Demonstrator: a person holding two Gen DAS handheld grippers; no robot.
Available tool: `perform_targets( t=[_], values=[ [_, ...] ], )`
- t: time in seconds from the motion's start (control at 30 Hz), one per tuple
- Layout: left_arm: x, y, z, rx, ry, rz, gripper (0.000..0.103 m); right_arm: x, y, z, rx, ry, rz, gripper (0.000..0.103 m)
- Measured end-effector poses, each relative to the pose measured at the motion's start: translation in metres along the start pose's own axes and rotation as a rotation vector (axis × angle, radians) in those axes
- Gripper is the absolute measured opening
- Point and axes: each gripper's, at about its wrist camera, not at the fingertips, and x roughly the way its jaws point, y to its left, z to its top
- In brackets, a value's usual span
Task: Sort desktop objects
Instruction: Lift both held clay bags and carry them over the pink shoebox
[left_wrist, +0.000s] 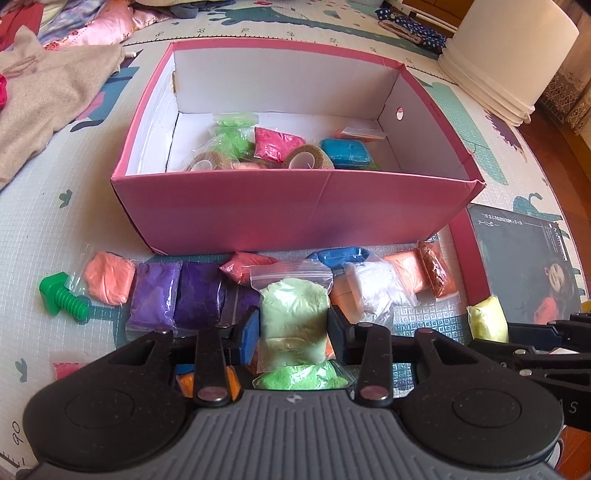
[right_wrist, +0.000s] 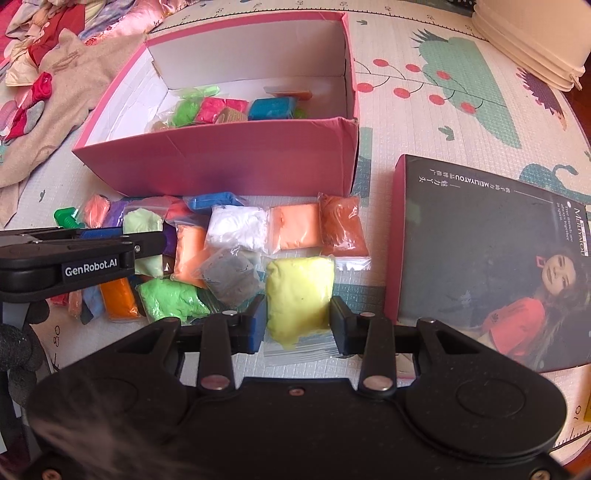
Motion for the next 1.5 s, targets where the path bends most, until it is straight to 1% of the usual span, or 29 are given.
perform_targets(
  t=[0.2,0.33,0.6,0.7,0.77,0.9,0.97,1.03,1.13,1.2,1.3,1.37,1.5],
  values=[
    [-0.023,-0.007,0.002,0.044,-0.017,-0.011,0.038,-0.019,-0.002,0.007,0.004,-0.035,-0.002,0.036],
    [-0.042,-0.012,0.005,0.077,-0.038,-0.013,0.038,-0.038,-0.003,0.017,0.004,-0.077,0.003,0.036],
    [-0.086,-0.019,0.015,0.127,-0.078,-0.020,0.038,-0.074,0.002,0.052,-0.019,-0.160,0.046,0.036],
    [-0.101,-0.019,0.022,0.127,-0.093,-0.028,0.038,-0.086,0.009,0.069,-0.062,-0.193,0.050,0.036],
    [-0.112,-0.021,0.027,0.146,-0.106,-0.022,0.038,-0.092,0.013,0.080,-0.102,-0.205,0.052,0.036],
    [-0.135,-0.022,0.044,0.194,-0.131,-0.012,0.038,-0.096,0.020,0.107,-0.168,-0.219,0.063,0.036],
    [-0.144,-0.025,0.053,0.235,-0.144,0.001,0.038,-0.098,0.024,0.122,-0.204,-0.227,0.065,0.036],
    [-0.153,-0.028,0.063,0.294,-0.153,0.022,0.038,-0.098,0.026,0.134,-0.232,-0.232,0.073,0.036],
    [-0.164,-0.034,0.072,0.408,-0.167,0.055,0.038,-0.092,0.030,0.153,-0.261,-0.236,0.092,0.036],
    [-0.165,-0.033,0.078,0.432,-0.161,0.061,0.038,-0.081,0.033,0.162,-0.275,-0.225,0.093,0.036],
    [-0.161,-0.031,0.083,0.449,-0.150,0.059,0.038,-0.065,0.038,0.172,-0.291,-0.212,0.096,0.036],
    [-0.157,-0.028,0.084,0.436,-0.146,0.052,0.038,-0.053,0.041,0.176,-0.294,-0.207,0.099,0.036],
    [-0.147,-0.020,0.084,0.407,-0.134,0.055,0.038,-0.023,0.044,0.185,-0.262,-0.169,0.117,0.036]
  ],
)
